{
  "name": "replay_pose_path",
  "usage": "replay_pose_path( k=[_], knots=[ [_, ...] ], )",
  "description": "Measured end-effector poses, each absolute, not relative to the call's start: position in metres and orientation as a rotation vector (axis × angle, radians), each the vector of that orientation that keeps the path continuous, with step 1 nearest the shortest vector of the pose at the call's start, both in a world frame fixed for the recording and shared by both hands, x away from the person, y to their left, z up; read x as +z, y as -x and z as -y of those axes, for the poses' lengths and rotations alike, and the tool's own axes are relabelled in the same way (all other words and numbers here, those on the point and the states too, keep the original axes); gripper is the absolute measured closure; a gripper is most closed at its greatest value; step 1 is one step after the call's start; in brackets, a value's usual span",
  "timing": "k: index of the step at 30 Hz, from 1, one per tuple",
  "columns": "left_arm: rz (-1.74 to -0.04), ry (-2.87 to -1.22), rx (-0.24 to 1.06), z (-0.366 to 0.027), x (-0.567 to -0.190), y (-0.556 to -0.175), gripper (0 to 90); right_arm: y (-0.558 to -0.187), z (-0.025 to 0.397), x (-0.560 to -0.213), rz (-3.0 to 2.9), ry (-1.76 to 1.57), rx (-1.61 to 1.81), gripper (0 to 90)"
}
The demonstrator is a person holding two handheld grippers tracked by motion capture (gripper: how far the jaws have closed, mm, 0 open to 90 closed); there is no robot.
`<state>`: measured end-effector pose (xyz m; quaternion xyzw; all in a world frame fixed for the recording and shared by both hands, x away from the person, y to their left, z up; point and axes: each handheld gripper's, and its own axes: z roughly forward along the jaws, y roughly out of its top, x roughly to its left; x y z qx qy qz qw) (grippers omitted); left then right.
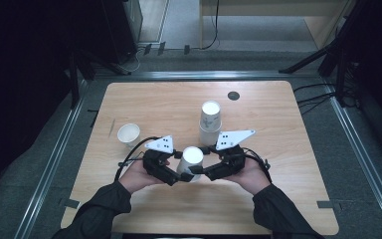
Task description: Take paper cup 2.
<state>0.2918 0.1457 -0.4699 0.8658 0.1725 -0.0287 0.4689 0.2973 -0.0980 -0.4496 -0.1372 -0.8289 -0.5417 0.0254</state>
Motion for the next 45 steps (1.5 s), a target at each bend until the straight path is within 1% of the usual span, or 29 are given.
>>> replay_pose_path(
  k=[13, 20, 25, 29, 33, 34, 39, 41, 42, 43, 45],
  knots=[
    [-0.371, -2.126, -0.032, -0.146, -0.466, -0.287, 29.9, -0.295, 0.097, -0.449, 2.564, 0.396, -1.682, 35.3],
    [-0.358, -2.126, -0.028, -0.146, -0.466, -0.286, 31.0, -0.296, 0.098, -0.449, 2.554, 0.386, -1.682, 34.9],
    [-0.347, -2.137, -0.028, -0.147, -0.463, -0.284, 30.8, -0.295, 0.101, -0.447, 2.543, 0.377, -1.683, 29.9],
    [-0.339, -2.173, 0.01, -0.153, -0.453, -0.284, 30.6, -0.292, 0.11, -0.445, 2.538, 0.374, -1.655, 21.4],
    [-0.34, -2.236, 0.038, -0.158, -0.442, -0.288, 30.6, -0.288, 0.119, -0.443, 2.553, 0.415, -1.667, 18.9],
    [-0.338, -2.254, 0.053, -0.16, -0.439, -0.289, 30.6, -0.288, 0.12, -0.444, 2.543, 0.441, -1.664, 18.9],
    [-0.325, -2.333, 0.05, -0.162, -0.425, -0.3, 30.5, -0.285, 0.12, -0.449, 2.605, 0.461, -1.581, 19.0],
    [-0.314, -2.37, 0.038, -0.162, -0.418, -0.305, 30.4, -0.285, 0.119, -0.45, 2.627, 0.445, -1.574, 24.4],
    [-0.314, -2.37, 0.038, -0.162, -0.418, -0.305, 30.3, -0.285, 0.119, -0.45, 2.627, 0.445, -1.574, 24.4],
    [-0.291, -2.42, 0.048, -0.161, -0.411, -0.31, 30.0, -0.285, 0.118, -0.451, 2.66, 0.424, -1.579, 28.9],
    [-0.278, -2.457, 0.062, -0.16, -0.403, -0.314, 29.8, -0.286, 0.117, -0.451, 2.652, 0.436, -1.591, 33.4]
  ],
)
